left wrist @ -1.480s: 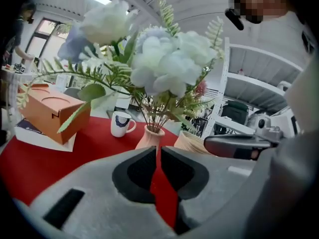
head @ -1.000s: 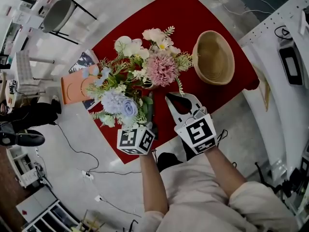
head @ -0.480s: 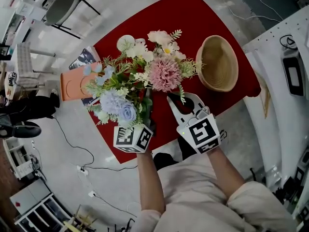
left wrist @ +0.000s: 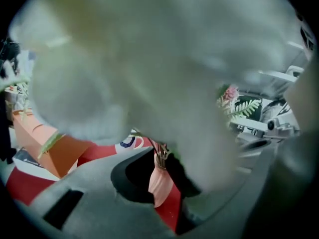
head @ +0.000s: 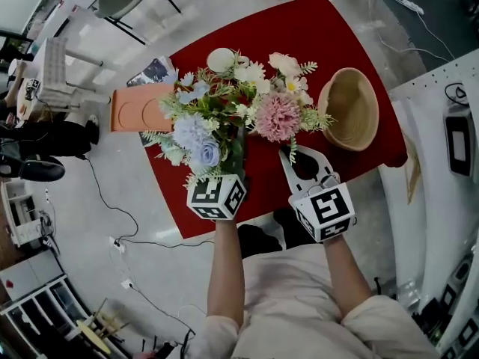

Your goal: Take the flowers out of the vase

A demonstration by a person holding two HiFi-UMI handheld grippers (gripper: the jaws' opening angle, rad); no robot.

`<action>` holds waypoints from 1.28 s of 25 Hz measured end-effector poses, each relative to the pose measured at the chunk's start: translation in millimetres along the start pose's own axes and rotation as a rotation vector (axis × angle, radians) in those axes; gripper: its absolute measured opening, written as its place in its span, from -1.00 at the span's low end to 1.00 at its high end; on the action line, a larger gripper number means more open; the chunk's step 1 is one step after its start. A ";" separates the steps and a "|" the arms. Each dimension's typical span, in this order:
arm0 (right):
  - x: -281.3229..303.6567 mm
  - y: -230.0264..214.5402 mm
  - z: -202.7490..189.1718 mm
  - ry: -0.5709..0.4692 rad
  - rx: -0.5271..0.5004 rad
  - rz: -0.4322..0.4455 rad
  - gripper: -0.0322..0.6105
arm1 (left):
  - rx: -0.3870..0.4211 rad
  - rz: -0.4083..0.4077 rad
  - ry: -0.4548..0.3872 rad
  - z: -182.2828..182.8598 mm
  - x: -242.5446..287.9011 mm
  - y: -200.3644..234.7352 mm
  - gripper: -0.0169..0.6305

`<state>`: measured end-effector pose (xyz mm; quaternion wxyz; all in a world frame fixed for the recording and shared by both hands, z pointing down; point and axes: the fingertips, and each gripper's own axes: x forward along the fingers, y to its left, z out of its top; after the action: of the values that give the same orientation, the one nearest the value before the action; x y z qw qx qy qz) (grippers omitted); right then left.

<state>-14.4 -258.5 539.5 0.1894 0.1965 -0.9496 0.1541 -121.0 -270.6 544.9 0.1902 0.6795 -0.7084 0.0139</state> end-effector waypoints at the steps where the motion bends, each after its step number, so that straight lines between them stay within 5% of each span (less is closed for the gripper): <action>1: -1.1 1.0 0.7 -0.003 0.017 0.001 -0.88 | 0.007 0.003 0.000 1.4 -0.2 0.4 -0.73; 32: -30.7 44.7 12.5 -0.047 0.066 0.007 -0.88 | 0.060 -0.020 -0.044 44.4 -29.4 -11.9 -0.81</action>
<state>-11.3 -214.3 505.8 0.1597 0.2028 -0.9489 0.1813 -120.5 -255.7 492.5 0.1542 0.6921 -0.7049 0.0181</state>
